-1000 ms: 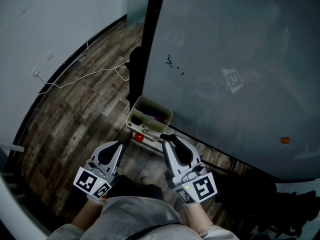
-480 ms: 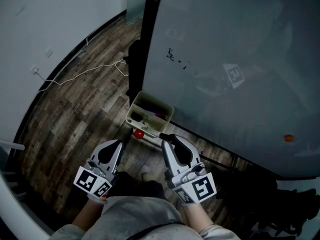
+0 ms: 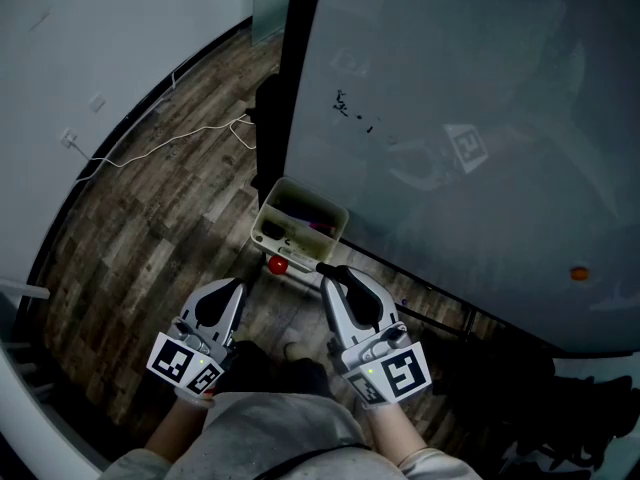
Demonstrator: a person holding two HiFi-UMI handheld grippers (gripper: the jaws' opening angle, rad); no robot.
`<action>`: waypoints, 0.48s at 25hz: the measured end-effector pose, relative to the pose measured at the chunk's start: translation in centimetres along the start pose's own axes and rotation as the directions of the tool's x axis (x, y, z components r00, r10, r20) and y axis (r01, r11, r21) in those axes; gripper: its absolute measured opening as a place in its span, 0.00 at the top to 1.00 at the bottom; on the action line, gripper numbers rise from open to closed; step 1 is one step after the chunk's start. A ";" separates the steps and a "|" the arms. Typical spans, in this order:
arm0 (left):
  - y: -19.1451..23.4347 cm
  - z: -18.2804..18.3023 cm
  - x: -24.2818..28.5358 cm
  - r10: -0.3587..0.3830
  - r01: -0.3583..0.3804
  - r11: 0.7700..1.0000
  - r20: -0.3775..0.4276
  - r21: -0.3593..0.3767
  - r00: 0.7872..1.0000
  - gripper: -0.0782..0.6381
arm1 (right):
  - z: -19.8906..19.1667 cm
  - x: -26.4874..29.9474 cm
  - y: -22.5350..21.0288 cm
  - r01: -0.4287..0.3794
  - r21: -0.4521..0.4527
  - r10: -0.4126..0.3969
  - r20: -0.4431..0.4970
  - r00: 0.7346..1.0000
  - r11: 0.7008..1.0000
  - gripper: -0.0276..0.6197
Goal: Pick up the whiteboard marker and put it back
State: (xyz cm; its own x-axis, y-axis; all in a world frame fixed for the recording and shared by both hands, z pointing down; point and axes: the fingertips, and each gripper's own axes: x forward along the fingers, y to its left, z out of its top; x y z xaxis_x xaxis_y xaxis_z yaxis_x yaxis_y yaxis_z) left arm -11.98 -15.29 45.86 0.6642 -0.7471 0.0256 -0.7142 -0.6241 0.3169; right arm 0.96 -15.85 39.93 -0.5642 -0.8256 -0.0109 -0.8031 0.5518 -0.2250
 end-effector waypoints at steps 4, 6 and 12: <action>0.0 -0.1 0.0 0.001 -0.001 1.000 0.001 -0.003 1.000 0.87 | -0.4 -0.1 -0.2 0.004 0.012 -0.004 -0.010 1.000 1.000 0.83; 0.0 -0.1 0.0 0.000 0.000 1.000 -0.001 -0.004 1.000 0.87 | -0.5 -0.2 -0.3 0.006 0.017 -0.006 -0.012 1.000 1.000 0.83; -0.2 -0.2 0.2 -0.001 0.001 1.000 0.000 -0.003 1.000 0.87 | -0.5 -0.6 -0.4 0.006 0.021 -0.006 -0.010 1.000 1.000 0.82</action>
State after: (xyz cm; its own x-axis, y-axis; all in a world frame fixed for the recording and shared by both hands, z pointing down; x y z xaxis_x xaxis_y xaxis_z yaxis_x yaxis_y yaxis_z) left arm -11.63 -15.27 45.98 0.6651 -0.7463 0.0254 -0.7127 -0.6243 0.3199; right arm 1.55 -15.54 40.48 -0.5615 -0.8275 0.0005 -0.8022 0.5442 -0.2456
